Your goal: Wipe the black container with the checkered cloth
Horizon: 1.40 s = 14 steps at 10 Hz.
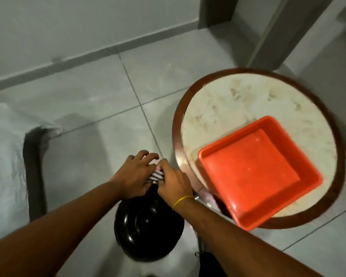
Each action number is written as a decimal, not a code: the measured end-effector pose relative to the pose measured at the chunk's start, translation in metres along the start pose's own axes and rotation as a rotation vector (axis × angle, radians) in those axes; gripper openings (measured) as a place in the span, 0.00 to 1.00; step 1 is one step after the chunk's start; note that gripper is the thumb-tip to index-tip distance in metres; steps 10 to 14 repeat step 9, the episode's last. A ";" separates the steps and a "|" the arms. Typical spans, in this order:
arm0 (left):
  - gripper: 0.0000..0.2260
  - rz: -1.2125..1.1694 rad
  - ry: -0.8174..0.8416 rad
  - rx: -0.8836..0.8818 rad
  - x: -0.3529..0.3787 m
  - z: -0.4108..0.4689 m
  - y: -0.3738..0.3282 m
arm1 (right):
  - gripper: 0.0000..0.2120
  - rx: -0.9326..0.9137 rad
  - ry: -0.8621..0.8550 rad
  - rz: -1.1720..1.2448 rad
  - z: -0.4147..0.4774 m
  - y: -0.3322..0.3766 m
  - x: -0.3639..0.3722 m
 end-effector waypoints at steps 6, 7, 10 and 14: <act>0.15 -0.034 0.011 0.112 -0.170 0.091 -0.213 | 0.18 -0.267 -0.123 -0.421 -0.088 -0.062 -0.279; 0.14 -0.088 0.234 0.121 -0.118 0.077 -0.247 | 0.25 -0.087 0.285 -0.636 -0.108 -0.123 -0.246; 0.21 -0.093 0.201 0.003 -0.100 0.071 -0.243 | 0.32 0.049 0.151 -0.510 -0.118 -0.135 -0.229; 0.21 -0.093 0.201 0.003 -0.100 0.071 -0.243 | 0.32 0.049 0.151 -0.510 -0.118 -0.135 -0.229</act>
Point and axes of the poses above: each hand's wrist, its own z-axis towards the middle knuckle, its own x-axis out of the palm, y = z × x, the point moved 1 cm from there along z, towards the middle knuckle, and after that the axes turned 4 degrees about -y, right-handed, at the moved point
